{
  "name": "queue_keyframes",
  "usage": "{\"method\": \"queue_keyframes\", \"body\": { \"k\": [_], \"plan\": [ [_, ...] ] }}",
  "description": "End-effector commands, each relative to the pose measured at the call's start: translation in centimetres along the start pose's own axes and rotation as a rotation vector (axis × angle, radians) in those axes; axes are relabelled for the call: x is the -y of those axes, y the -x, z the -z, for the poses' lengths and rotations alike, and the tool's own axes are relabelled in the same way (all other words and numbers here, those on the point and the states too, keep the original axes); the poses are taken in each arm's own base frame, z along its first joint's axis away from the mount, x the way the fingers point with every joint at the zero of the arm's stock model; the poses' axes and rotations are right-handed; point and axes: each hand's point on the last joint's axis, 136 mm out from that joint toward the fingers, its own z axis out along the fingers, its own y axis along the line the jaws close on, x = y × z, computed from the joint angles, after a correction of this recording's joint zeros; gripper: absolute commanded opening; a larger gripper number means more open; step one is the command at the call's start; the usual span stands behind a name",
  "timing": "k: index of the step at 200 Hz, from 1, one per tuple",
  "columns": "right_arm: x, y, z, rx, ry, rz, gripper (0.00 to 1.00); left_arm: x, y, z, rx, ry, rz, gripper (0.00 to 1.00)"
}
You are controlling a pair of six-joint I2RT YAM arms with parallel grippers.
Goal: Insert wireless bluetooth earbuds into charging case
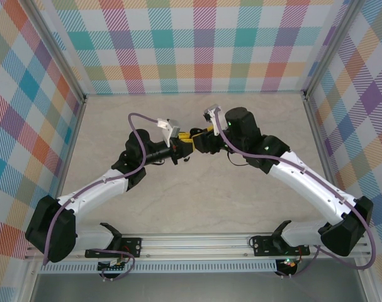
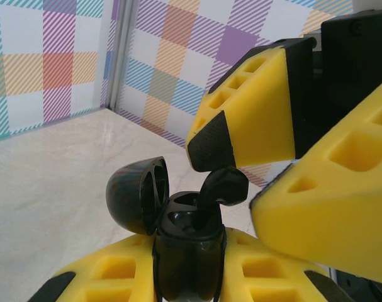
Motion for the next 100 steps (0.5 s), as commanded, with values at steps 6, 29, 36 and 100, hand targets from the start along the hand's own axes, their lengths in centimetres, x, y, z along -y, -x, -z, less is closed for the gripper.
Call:
{"method": "queue_keyframes", "body": {
  "k": [6, 29, 36, 100],
  "plan": [
    [-0.3, 1.8, 1.9, 0.051, -0.014, -0.017, 0.55, 1.1, 1.8, -0.3, 0.045, -0.038, -0.029, 0.00],
    [0.2, 1.8, 2.1, 0.050, -0.049, -0.030, 0.56, 1.0, 1.8, -0.2, 0.045, -0.029, -0.030, 0.00],
    [0.5, 1.6, 2.1, 0.043, -0.064, -0.031, 0.56, 1.0, 1.8, -0.1, 0.047, -0.027, -0.030, 0.00],
    [2.0, 0.4, 1.6, -0.002, -0.142, -0.053, 0.56, 0.8, 2.3, 0.2, 0.056, 0.001, -0.043, 0.00]
  ]
}}
